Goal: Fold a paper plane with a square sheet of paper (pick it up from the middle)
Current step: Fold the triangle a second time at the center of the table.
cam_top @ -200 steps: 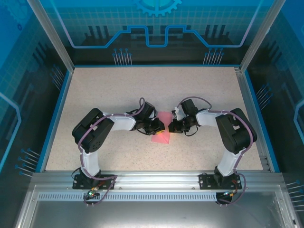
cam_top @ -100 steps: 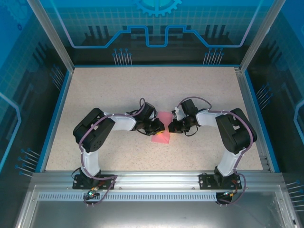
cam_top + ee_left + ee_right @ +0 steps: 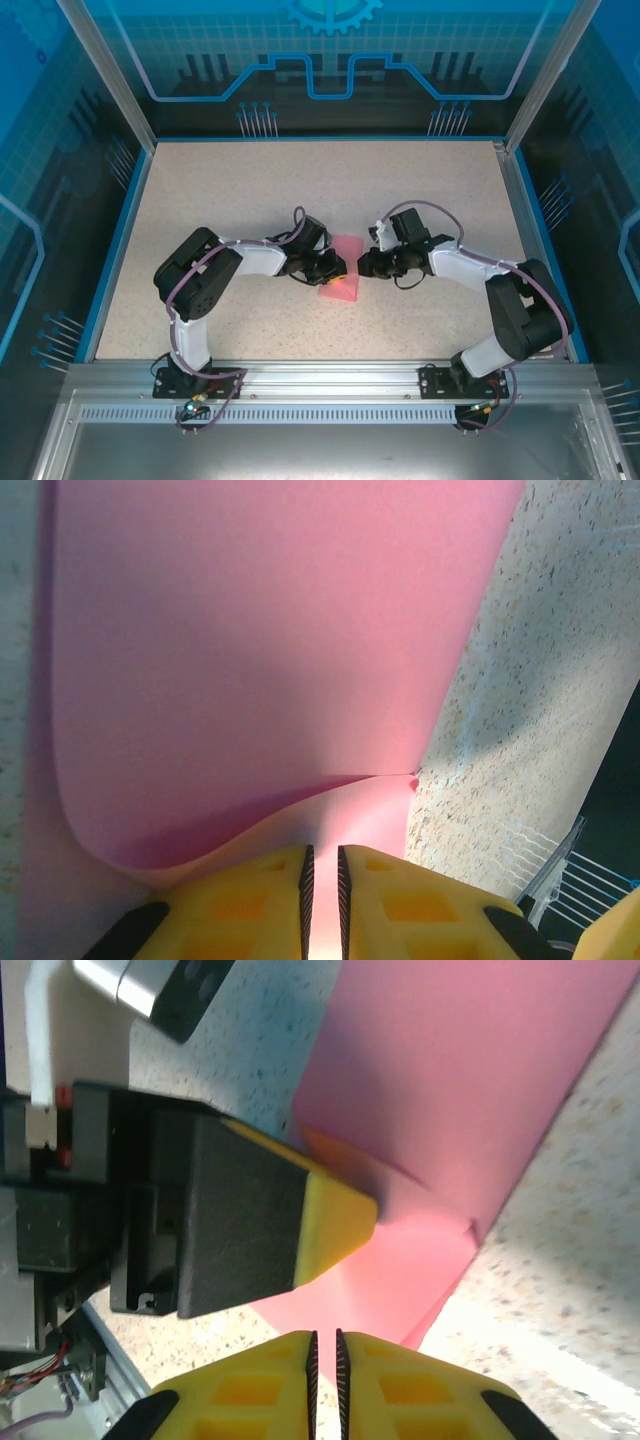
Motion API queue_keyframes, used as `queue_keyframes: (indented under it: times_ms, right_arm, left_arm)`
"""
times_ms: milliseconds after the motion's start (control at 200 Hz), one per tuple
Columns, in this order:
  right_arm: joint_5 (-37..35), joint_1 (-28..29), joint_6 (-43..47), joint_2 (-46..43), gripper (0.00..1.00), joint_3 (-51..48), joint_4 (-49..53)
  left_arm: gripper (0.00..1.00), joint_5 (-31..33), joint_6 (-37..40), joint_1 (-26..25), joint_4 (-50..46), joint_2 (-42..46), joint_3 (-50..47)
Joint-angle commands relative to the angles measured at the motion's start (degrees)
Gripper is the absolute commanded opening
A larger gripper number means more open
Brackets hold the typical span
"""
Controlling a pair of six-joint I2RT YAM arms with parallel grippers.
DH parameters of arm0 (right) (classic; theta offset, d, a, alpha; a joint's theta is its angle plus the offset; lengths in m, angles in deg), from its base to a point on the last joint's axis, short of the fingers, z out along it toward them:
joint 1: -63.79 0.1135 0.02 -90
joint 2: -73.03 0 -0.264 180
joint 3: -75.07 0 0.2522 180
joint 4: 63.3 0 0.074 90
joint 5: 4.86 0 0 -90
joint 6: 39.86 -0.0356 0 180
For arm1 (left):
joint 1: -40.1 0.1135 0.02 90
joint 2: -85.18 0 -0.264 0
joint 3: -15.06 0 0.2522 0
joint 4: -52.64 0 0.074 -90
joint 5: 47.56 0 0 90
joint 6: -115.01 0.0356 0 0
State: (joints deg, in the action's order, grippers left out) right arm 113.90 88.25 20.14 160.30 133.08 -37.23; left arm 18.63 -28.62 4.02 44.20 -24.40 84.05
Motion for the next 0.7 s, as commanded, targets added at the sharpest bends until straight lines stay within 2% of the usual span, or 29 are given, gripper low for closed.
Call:
queue_keyframes:
  times_ms: [0,330,695]
  right_arm:
    - [2.2,3.1,-4.3,0.0,0.14,-1.5,-1.6]
    - [2.9,5.9,-9.0,6.5,0.11,-1.2,-7.2]
    - [-0.1,6.0,-7.5,10.8,0.1,-1.2,-5.2]
  left_arm:
    - [0.18,1.3,1.4,-0.5,-1.8,-0.9,-1.4]
    - [0.18,1.3,1.4,-0.5,-1.8,-0.6,-1.3]
    - [0.18,1.5,1.3,-0.5,-1.8,-0.7,-1.3]
